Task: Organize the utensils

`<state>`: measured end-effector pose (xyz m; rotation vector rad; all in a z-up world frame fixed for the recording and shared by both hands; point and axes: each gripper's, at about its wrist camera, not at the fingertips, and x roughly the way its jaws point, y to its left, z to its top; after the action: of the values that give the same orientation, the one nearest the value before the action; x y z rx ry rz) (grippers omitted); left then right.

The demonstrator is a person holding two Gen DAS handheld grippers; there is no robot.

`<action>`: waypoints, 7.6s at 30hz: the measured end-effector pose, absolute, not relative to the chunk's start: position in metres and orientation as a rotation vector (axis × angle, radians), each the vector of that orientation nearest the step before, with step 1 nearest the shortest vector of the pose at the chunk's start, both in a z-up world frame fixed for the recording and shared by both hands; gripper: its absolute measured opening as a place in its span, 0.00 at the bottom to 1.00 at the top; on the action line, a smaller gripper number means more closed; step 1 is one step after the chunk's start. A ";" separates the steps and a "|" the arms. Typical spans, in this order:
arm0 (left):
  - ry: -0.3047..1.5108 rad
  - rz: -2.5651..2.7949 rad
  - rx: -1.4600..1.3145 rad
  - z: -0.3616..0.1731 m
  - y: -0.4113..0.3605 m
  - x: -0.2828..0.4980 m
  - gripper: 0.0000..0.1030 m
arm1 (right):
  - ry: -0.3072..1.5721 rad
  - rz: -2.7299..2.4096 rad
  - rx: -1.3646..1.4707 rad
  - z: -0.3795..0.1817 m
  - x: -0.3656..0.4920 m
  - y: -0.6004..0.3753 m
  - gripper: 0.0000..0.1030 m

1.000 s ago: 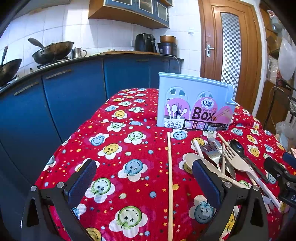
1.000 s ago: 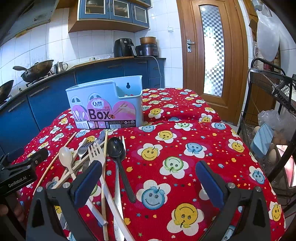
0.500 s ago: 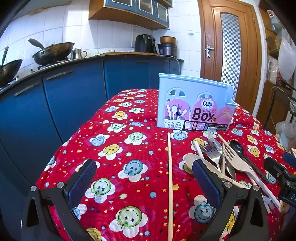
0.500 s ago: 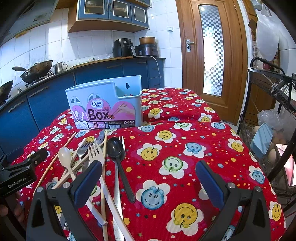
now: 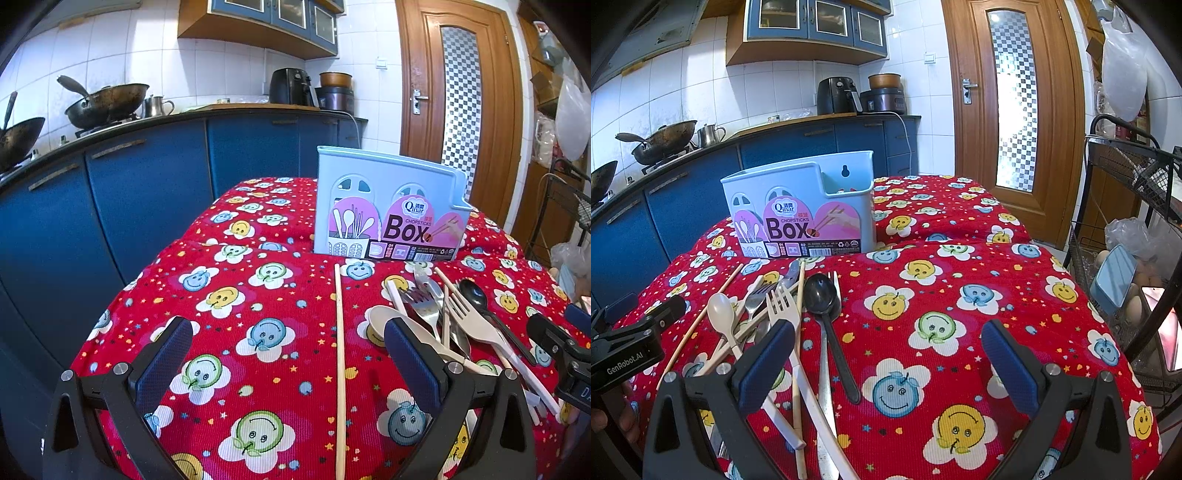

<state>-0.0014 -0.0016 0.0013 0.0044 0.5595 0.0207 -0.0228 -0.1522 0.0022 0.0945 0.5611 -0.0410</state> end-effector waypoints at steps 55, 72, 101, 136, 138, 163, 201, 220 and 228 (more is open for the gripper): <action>1.017 -0.235 0.115 -0.001 -0.003 0.066 0.62 | 1.091 0.297 0.029 0.016 0.043 -0.147 0.41; 1.122 -0.326 0.166 -0.002 -0.016 0.094 0.20 | 1.134 0.362 -0.031 0.012 0.066 -0.136 0.07; 1.383 -0.355 0.330 -0.006 -0.040 0.116 0.08 | 1.407 0.258 -0.060 0.003 0.098 -0.162 0.14; 0.470 -0.321 -0.025 0.137 -0.001 0.120 0.04 | 0.688 0.245 0.112 0.110 0.083 -0.162 0.07; 0.406 -0.281 -0.006 0.144 -0.005 0.126 0.04 | 0.621 0.239 0.121 0.113 0.089 -0.162 0.07; 0.229 -0.217 -0.088 0.087 -0.022 0.184 0.04 | 0.387 0.271 0.052 0.068 0.174 -0.144 0.07; 0.406 -0.244 -0.053 0.091 0.002 0.113 0.22 | 0.436 0.258 0.066 0.086 0.107 -0.147 0.22; 0.650 -0.301 -0.058 0.054 0.001 0.047 0.26 | 0.577 0.173 0.138 0.068 0.018 -0.165 0.22; 0.751 -0.331 -0.112 0.032 -0.003 0.038 0.26 | 0.612 0.123 0.184 0.050 -0.006 -0.181 0.26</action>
<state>0.0380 -0.0034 0.0322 -0.1121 0.7513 -0.3310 -0.0061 -0.1810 0.0496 0.1845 0.6116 0.1229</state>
